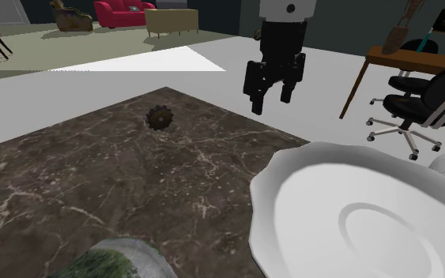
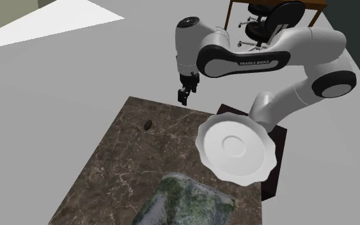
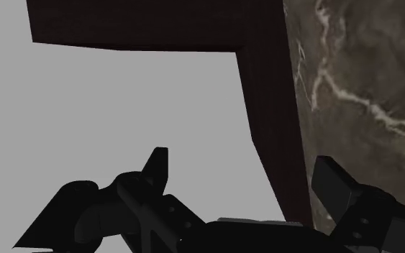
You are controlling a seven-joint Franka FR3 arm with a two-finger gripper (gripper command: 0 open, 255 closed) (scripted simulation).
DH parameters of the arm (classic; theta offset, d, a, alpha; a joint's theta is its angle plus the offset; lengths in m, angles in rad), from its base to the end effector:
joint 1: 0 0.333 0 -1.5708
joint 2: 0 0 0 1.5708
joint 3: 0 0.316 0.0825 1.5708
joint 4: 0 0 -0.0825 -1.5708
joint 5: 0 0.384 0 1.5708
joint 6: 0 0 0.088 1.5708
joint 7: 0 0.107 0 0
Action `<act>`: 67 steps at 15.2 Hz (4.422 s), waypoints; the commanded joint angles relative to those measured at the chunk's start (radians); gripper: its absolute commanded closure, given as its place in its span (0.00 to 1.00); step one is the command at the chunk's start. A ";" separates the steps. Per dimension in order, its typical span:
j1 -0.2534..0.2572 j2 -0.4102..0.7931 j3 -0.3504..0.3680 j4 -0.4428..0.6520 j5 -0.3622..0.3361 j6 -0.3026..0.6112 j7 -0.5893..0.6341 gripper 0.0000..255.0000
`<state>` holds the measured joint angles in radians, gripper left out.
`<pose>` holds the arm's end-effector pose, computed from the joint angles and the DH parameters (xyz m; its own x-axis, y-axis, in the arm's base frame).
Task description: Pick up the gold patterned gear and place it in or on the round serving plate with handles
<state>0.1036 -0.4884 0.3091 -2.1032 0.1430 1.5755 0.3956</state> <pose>0.3530 0.1974 0.5942 0.9982 -0.0268 -0.0537 -0.0256 -0.9994 0.0230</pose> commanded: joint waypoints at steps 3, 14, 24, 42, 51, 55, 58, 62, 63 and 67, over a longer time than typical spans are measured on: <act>0.006 0.114 0.072 0.137 -0.002 -0.005 0.099 0.00; 0.070 0.513 0.276 0.605 -0.153 -0.067 0.415 0.00; 0.125 0.633 0.308 0.675 -0.228 -0.030 0.501 0.00; 0.121 0.626 0.307 0.645 -0.223 -0.007 0.498 1.00; 0.148 0.677 0.315 0.816 -0.255 -0.135 0.515 1.00; 0.171 0.716 0.319 0.921 -0.280 -0.207 0.525 1.00; 0.196 0.753 0.322 1.012 -0.304 -0.267 0.534 1.00; 0.198 0.734 0.328 1.031 -0.296 -0.302 0.541 1.00; 0.172 0.677 0.331 0.960 -0.260 -0.280 0.538 1.00; 0.114 0.470 0.321 0.739 -0.133 -0.227 0.512 1.00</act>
<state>0.2298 0.0352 0.6347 -1.3063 -0.0240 1.3343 0.9140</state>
